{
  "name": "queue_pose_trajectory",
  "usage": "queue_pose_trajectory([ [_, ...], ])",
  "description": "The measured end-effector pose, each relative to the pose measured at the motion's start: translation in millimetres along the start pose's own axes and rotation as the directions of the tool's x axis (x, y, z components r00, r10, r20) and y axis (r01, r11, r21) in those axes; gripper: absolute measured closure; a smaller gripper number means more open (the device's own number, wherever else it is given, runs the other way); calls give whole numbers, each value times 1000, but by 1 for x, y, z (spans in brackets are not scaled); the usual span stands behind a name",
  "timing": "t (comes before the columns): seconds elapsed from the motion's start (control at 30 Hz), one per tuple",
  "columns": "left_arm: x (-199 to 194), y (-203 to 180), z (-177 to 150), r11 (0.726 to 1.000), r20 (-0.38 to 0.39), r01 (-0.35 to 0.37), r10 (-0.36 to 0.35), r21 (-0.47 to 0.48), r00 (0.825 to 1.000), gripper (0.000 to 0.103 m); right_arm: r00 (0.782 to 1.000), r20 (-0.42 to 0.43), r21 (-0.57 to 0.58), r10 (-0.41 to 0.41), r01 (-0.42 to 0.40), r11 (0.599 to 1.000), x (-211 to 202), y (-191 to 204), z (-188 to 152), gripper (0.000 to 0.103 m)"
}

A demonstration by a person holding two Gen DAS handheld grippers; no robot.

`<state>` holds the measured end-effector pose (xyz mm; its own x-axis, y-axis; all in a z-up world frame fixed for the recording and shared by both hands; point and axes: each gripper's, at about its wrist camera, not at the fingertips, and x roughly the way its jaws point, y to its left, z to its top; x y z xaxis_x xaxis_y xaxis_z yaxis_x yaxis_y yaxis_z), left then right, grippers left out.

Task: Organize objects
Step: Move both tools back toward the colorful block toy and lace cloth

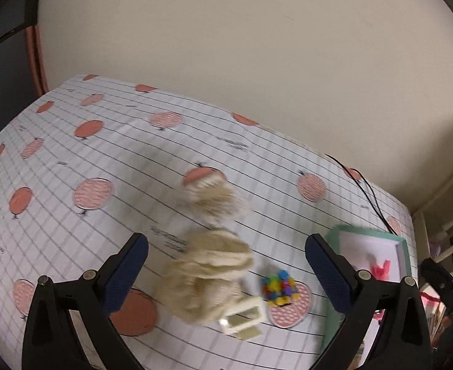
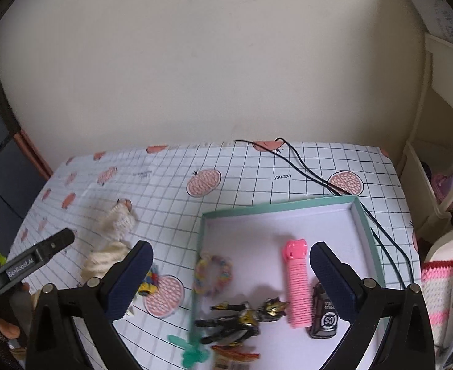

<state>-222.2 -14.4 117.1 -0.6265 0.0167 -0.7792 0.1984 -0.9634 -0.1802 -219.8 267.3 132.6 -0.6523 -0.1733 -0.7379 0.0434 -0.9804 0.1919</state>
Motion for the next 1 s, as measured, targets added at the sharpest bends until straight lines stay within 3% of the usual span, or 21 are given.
queue_pose_trajectory([
  [0.17, 0, 24, 14, 999, -5, -12, 12, -34, 1000, 2, 999, -39, 23, -6, 7, 1000, 4, 15, 1, 0],
  [0.53, 20, 60, 25, 995, -87, 8, -17, -100, 996, 2, 996, -45, -47, 74, -76, 996, 19, 80, -2, 0],
  [1.0, 54, 73, 27, 992, -145, 47, -64, -114, 987, 1, 996, -73, -176, -47, 33, 984, 59, 135, -18, 0],
])
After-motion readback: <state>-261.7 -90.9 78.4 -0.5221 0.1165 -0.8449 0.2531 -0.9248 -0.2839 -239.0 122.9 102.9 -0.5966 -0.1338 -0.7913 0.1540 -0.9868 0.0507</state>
